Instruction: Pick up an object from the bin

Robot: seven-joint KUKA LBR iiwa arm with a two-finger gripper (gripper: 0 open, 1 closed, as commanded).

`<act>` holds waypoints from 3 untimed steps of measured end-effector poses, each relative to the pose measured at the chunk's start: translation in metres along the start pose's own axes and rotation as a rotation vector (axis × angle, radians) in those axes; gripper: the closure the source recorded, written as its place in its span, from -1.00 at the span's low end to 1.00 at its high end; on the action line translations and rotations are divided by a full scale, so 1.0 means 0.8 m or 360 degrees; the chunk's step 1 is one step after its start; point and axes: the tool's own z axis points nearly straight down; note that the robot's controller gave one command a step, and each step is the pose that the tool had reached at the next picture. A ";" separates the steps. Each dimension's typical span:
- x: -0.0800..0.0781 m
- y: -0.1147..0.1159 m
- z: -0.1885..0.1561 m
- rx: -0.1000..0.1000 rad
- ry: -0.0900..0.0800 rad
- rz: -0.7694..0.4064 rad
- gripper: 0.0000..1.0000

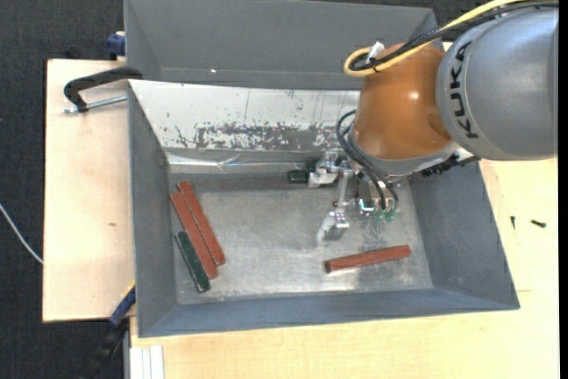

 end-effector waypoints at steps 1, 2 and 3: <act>-0.002 0.000 -0.005 0.0000 -0.0012 0.0001 -1.00; 0.021 -0.015 0.025 -0.0001 -0.0028 -0.0153 -1.00; 0.062 -0.052 0.073 0.0001 -0.0016 -0.0287 -1.00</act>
Offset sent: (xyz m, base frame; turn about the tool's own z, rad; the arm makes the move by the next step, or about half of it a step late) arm -0.0495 -0.0354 -0.0589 -0.2118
